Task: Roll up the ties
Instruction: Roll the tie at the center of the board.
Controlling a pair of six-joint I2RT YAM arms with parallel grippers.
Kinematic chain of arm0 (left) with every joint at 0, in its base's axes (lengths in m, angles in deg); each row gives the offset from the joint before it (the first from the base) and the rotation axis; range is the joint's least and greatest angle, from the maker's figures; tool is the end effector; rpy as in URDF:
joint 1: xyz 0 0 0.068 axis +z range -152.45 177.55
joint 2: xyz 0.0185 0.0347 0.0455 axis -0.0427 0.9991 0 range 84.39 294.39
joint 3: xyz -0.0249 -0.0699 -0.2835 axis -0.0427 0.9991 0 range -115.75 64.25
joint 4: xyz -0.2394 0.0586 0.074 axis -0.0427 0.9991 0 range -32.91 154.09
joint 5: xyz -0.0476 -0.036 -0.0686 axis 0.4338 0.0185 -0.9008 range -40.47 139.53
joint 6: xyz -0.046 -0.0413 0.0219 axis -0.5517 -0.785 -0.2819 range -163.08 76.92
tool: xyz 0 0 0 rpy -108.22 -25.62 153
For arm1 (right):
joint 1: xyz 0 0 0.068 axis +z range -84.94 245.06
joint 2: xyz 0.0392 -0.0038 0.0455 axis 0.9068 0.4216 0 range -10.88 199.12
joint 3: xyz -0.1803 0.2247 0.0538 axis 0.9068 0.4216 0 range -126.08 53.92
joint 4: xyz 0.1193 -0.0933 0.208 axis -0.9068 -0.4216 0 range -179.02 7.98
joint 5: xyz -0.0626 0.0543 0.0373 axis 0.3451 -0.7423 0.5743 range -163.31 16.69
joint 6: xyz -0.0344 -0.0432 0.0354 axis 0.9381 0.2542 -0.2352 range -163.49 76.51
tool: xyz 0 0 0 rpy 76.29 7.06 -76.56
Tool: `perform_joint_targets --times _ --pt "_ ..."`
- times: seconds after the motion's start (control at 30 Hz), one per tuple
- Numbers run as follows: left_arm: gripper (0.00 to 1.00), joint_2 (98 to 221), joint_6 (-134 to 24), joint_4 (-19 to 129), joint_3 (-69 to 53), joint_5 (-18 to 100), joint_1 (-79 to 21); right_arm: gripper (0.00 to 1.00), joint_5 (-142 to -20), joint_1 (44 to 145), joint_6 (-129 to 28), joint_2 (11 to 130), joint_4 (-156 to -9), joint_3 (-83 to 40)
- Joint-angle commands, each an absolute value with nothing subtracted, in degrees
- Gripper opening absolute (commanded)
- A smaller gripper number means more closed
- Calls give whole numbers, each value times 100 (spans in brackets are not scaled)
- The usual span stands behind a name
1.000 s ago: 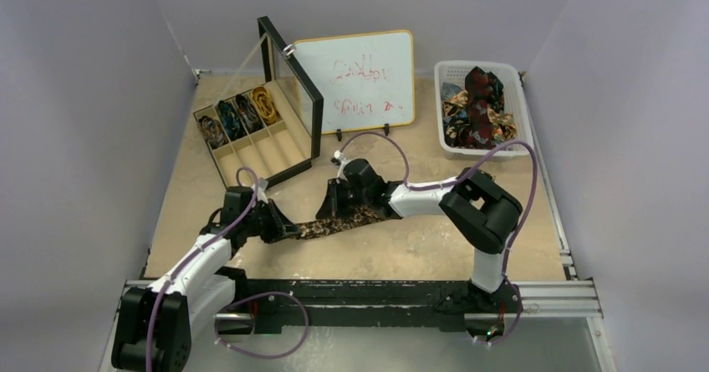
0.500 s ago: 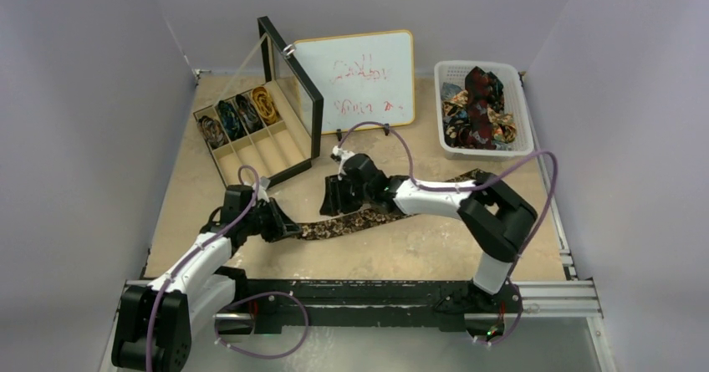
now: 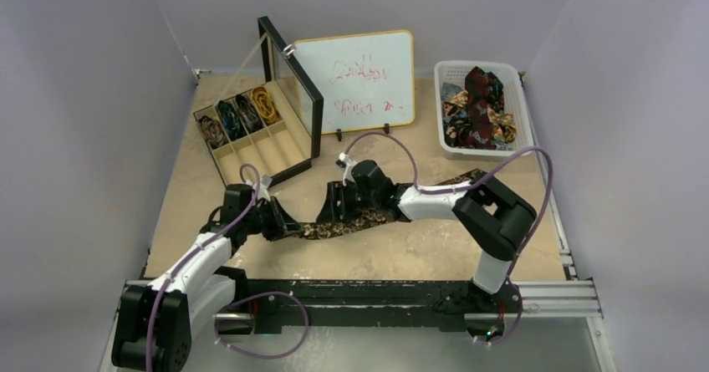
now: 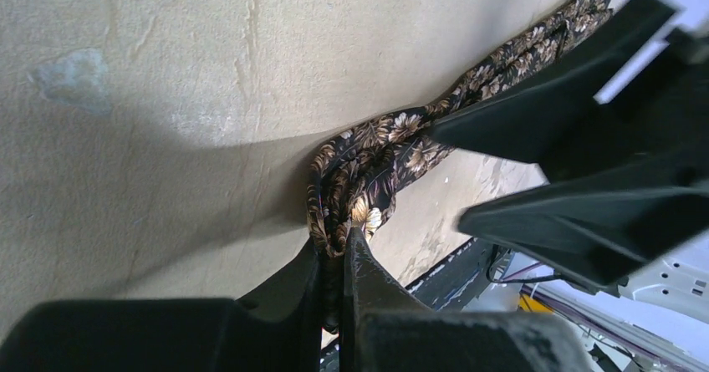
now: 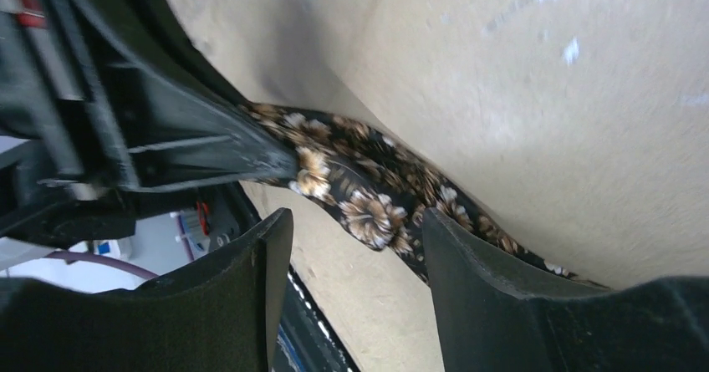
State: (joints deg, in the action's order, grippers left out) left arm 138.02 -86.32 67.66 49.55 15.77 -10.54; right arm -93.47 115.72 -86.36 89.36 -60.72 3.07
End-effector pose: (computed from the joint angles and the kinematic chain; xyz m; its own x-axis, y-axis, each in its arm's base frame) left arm 0.1463 -0.0499 0.1495 -0.8733 -0.4512 -0.1837 -0.1702 0.6359 -0.7527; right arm 0.2275 0.3058 0.1926 -0.8439 -0.0220 -0.5360 -0.4702 0.5116 0.7192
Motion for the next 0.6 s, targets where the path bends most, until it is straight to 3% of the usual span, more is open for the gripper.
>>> perform_joint_targets --times 0.0,0.17,0.4,0.57 --pt "0 13757 -8499 6527 4814 1392 -1020 60 -9708 11629 -9248 9133 -5714 394" --pt "2 13709 -8551 6602 4807 1484 -1020 48 -9790 11637 -9323 9439 -5749 362" --pt "26 13592 -8789 6848 4816 1742 -1018 22 -9923 11662 -9344 9464 -5567 378" --pt "45 13420 -9194 7003 4881 1940 -1018 15 -9999 11659 -9217 9270 -5516 459"
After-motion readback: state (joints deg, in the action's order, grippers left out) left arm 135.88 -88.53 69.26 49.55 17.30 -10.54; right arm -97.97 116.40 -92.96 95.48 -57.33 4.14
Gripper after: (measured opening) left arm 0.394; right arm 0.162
